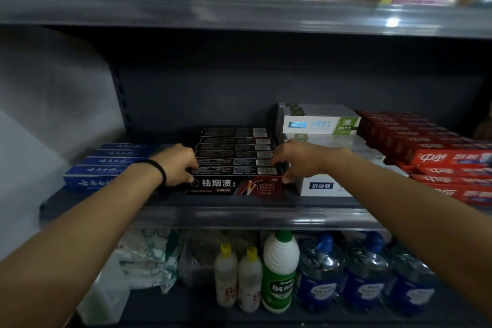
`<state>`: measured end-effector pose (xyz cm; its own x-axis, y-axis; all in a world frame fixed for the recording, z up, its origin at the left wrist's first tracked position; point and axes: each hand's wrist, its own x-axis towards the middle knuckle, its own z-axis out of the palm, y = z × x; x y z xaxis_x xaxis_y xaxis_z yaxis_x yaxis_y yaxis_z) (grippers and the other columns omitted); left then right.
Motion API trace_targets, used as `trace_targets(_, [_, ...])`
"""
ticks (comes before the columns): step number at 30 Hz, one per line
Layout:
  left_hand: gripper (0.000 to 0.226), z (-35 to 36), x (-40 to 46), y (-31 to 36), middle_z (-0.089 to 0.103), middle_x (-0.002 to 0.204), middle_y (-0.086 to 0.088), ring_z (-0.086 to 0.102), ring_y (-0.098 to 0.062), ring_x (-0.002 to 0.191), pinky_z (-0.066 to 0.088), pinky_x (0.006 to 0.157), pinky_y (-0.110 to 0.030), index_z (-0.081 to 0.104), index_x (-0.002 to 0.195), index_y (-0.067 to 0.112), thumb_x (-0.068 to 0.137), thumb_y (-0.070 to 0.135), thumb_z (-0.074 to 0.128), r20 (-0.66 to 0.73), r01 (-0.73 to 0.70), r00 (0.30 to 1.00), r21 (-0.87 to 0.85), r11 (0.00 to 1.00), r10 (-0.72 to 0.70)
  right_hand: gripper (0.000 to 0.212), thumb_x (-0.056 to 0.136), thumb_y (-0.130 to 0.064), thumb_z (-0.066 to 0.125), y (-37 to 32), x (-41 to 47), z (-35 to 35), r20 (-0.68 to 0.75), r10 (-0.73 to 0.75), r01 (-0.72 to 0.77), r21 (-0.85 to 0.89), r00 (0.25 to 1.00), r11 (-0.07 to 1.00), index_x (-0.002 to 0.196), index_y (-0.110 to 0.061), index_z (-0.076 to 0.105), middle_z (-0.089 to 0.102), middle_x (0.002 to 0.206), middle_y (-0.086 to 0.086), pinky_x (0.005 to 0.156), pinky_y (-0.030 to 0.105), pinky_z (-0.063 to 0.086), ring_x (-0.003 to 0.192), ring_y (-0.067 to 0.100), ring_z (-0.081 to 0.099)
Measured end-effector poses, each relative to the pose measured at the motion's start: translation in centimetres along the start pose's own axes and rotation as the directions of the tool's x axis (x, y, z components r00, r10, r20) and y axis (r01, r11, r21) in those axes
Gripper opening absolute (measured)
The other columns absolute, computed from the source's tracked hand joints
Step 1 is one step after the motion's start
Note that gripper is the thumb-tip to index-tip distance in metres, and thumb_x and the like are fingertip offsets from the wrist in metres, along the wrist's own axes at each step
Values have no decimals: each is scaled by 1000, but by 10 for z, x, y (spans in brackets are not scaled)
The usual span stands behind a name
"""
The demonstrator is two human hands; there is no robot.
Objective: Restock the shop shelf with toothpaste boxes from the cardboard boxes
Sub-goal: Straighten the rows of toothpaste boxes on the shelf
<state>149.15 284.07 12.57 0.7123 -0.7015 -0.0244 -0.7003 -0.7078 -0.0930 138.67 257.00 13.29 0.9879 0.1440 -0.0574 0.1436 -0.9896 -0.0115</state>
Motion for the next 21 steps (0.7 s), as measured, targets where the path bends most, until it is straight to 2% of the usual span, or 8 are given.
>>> trace_targets(2, [23, -4, -1, 3, 58, 82, 5, 57, -16, 82, 48, 76, -29, 70, 104, 14, 85, 27, 68, -7, 10, 1000, 13, 1000, -10, 54, 81, -21, 74, -1, -4, -4, -2, 1, -1, -5, 1000, 1000, 132, -16, 57, 58, 128, 2, 93, 29, 42, 115, 19, 52])
trace_targets(4, [27, -9, -2, 9, 64, 95, 0, 60, -19, 89, 51, 81, -33, 69, 107, 14, 84, 29, 68, -28, 19, 999, 11, 1000, -19, 57, 81, -22, 75, 0, -12, -10, -20, 4, -4, -2, 1000, 1000, 134, -17, 55, 57, 131, 2, 96, 31, 43, 118, 19, 51])
trace_targets(6, [34, -15, -5, 21, 65, 109, -5, 60, -21, 98, 51, 87, -35, 65, 115, 14, 85, 31, 68, -51, 21, 998, 6, 1000, -20, 61, 81, -23, 75, 4, -25, -18, -48, 24, -23, 21, 999, 1000, 137, -18, 50, 53, 137, 1, 96, 27, 39, 123, 19, 49])
trace_targets(9, [45, -24, -6, 51, 61, 124, -4, 58, -20, 110, 48, 94, -34, 60, 126, 16, 85, 33, 68, -90, -36, 995, -47, 998, 32, 63, 83, -26, 73, 21, -55, -30, -73, 74, -73, 18, 995, 997, 140, -18, 47, 49, 141, 1, 95, 23, 35, 126, 18, 47])
trace_targets(13, [50, -33, -7, 113, 59, 130, -3, 55, -19, 117, 46, 99, -33, 56, 132, 19, 85, 33, 68, -167, -148, 978, -138, 979, 124, 64, 82, -29, 74, 53, -105, -35, -84, 172, -171, 23, 982, 985, 140, -21, 47, 47, 143, 2, 105, 31, 36, 129, 19, 44])
trace_targets(15, [50, -35, -5, 144, 59, 129, -4, 56, -20, 115, 46, 97, -29, 55, 131, 17, 86, 33, 67, -180, -171, 973, -155, 973, 142, 65, 82, -28, 74, 68, -128, -33, -96, 213, -212, 15, 972, 977, 140, -20, 46, 46, 144, 1, 105, 29, 35, 130, 20, 44])
trace_targets(19, [36, -35, -3, 188, 66, 109, -4, 61, -20, 96, 50, 82, -30, 65, 118, 20, 84, 33, 68, -147, -173, 977, -114, 978, 156, 62, 83, -28, 74, 93, -167, -31, -109, 244, -247, -13, 963, 969, 139, -20, 49, 47, 143, 1, 105, 30, 36, 128, 19, 45])
trace_targets(21, [30, -37, -2, 200, 66, 102, -4, 59, -19, 91, 46, 74, -25, 67, 114, 22, 85, 29, 68, -146, -166, 978, -101, 981, 151, 60, 83, -26, 73, 103, -180, -30, -118, 237, -242, -27, 964, 970, 138, -19, 49, 49, 142, 0, 102, 29, 37, 126, 18, 47])
